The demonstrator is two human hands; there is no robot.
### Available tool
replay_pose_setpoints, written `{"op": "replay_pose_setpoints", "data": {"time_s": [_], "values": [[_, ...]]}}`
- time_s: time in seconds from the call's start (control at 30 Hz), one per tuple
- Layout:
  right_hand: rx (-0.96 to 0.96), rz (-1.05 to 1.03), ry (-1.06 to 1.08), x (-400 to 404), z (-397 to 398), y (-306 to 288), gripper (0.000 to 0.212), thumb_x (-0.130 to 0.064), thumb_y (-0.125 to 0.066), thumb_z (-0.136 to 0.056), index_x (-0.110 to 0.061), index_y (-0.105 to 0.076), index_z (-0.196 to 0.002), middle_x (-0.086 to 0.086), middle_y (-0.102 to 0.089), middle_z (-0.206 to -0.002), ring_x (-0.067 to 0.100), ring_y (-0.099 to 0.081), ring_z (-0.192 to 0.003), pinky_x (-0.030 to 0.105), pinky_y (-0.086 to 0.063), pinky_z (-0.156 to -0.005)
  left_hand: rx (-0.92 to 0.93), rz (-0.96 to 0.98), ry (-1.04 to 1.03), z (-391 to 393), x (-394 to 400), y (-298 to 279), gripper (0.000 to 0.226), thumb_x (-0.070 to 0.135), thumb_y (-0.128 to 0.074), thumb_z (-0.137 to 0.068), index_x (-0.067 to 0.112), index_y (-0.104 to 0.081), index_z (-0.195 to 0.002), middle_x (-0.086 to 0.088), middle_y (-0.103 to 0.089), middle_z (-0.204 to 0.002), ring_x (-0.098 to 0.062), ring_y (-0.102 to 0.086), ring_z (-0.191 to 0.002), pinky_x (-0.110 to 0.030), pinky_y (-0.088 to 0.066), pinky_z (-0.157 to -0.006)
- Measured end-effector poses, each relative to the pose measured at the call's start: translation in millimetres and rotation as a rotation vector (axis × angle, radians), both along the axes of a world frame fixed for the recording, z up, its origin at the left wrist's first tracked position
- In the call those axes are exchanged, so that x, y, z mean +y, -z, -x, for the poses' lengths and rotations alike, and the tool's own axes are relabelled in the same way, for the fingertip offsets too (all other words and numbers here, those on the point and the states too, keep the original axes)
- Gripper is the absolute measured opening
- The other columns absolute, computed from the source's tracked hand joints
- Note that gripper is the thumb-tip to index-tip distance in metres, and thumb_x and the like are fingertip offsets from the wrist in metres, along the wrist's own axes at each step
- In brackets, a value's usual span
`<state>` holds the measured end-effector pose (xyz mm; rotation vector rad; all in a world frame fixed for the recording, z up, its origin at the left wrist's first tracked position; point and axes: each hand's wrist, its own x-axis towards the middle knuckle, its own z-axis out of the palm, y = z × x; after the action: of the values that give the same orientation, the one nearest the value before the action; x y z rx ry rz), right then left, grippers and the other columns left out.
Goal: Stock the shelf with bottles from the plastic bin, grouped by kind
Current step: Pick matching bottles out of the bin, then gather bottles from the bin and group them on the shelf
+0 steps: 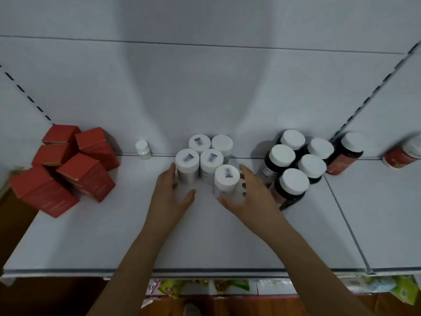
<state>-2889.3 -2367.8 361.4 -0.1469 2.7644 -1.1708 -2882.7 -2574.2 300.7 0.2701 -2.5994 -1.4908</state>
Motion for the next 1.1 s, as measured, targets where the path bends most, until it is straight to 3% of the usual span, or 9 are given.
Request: {"op": "replay_pose_setpoints", "data": {"time_s": [0.17, 0.27, 0.33, 0.43, 0.63, 0.8, 0.87, 0.97, 1.1], "values": [[0.131, 0.076, -0.078, 38, -36, -39, 0.061, -0.043, -0.066, -0.09, -0.024, -0.043, -0.144, -0.004, -0.047, -0.139, 0.009, -0.048, -0.124, 0.029, -0.041, -0.106, 0.124, -0.011, -0.226, -54, 45, -31, 0.064, 0.014, -0.069, -0.089, 0.019, -0.039, -0.145, 0.011, -0.04, -0.131, -0.011, -0.045, -0.122, -0.036, -0.042, -0.107], [0.237, 0.159, -0.118, 81, -64, -70, 0.053, -0.041, -0.063, -0.092, -0.027, -0.047, -0.14, -0.012, -0.05, -0.135, 0.002, -0.05, -0.118, 0.02, -0.043, -0.099, 0.275, 0.032, -0.241, -76, 95, -58, 0.054, 0.015, -0.066, -0.09, 0.019, -0.045, -0.139, 0.008, -0.044, -0.128, -0.011, -0.048, -0.118, -0.032, -0.042, -0.103], [0.345, 0.16, -0.099, 119, -78, -83, 0.049, -0.039, -0.062, -0.093, -0.024, -0.05, -0.138, -0.012, -0.052, -0.135, 0.003, -0.049, -0.121, 0.024, -0.043, -0.102, 0.356, 0.071, -0.18, -85, 139, -73, 0.048, 0.015, -0.066, -0.091, 0.019, -0.049, -0.136, 0.005, -0.049, -0.127, -0.011, -0.05, -0.117, -0.026, -0.042, -0.1], [0.44, 0.1, -0.01, 189, -100, -93, 0.05, -0.044, -0.058, -0.094, -0.024, -0.048, -0.14, -0.011, -0.052, -0.137, 0.005, -0.048, -0.124, 0.03, -0.042, -0.106, 0.415, 0.101, -0.025, -99, 210, -84, 0.044, 0.016, -0.064, -0.092, 0.02, -0.051, -0.134, 0.004, -0.051, -0.125, -0.011, -0.051, -0.116, -0.025, -0.043, -0.098], [0.513, -0.08, 0.234, 354, -156, -94, 0.054, -0.05, -0.049, -0.097, -0.023, -0.043, -0.143, -0.006, -0.045, -0.144, 0.011, -0.041, -0.131, 0.019, -0.03, -0.104, 0.4, 0.181, 0.421, -138, 359, -70, 0.049, 0.023, -0.06, -0.095, 0.024, -0.045, -0.142, 0.01, -0.047, -0.137, -0.001, -0.04, -0.132, -0.033, -0.041, -0.108], [0.489, -0.171, 0.51, 484, -224, -81, 0.055, -0.049, -0.049, -0.099, -0.016, -0.045, -0.143, 0.002, -0.042, -0.147, 0.018, -0.036, -0.137, 0.026, -0.029, -0.11, 0.338, 0.231, 0.76, -176, 478, -52, 0.053, 0.032, -0.057, -0.095, 0.031, -0.04, -0.146, 0.016, -0.04, -0.146, 0.0, -0.036, -0.135, -0.024, -0.033, -0.112], [0.471, -0.21, 0.612, 529, -255, -76, 0.055, -0.047, -0.05, -0.098, -0.014, -0.045, -0.142, 0.004, -0.043, -0.146, 0.02, -0.037, -0.137, 0.032, -0.03, -0.113, 0.335, 0.241, 0.9, -189, 522, -44, 0.054, 0.034, -0.057, -0.095, 0.034, -0.04, -0.146, 0.02, -0.037, -0.146, 0.008, -0.031, -0.135, -0.012, -0.026, -0.111], [0.426, -0.266, 0.755, 588, -299, -68, 0.054, -0.045, -0.051, -0.098, -0.015, -0.044, -0.143, 0.003, -0.044, -0.146, 0.02, -0.036, -0.136, 0.027, -0.026, -0.111, 0.32, 0.252, 1.104, -199, 585, -31, 0.054, 0.035, -0.058, -0.096, 0.032, -0.039, -0.147, 0.02, -0.036, -0.146, 0.015, -0.027, -0.131, 0.003, -0.016, -0.102], [0.314, -0.372, 0.912, 656, -344, -52, 0.057, -0.049, -0.048, -0.098, -0.017, -0.04, -0.145, 0.001, -0.04, -0.149, 0.02, -0.033, -0.138, 0.029, -0.026, -0.112, 0.31, 0.289, 1.305, -203, 666, -13, 0.058, 0.047, -0.05, -0.093, 0.03, -0.039, -0.147, 0.016, -0.04, -0.146, 0.004, -0.036, -0.132, -0.005, -0.021, -0.105]]}}
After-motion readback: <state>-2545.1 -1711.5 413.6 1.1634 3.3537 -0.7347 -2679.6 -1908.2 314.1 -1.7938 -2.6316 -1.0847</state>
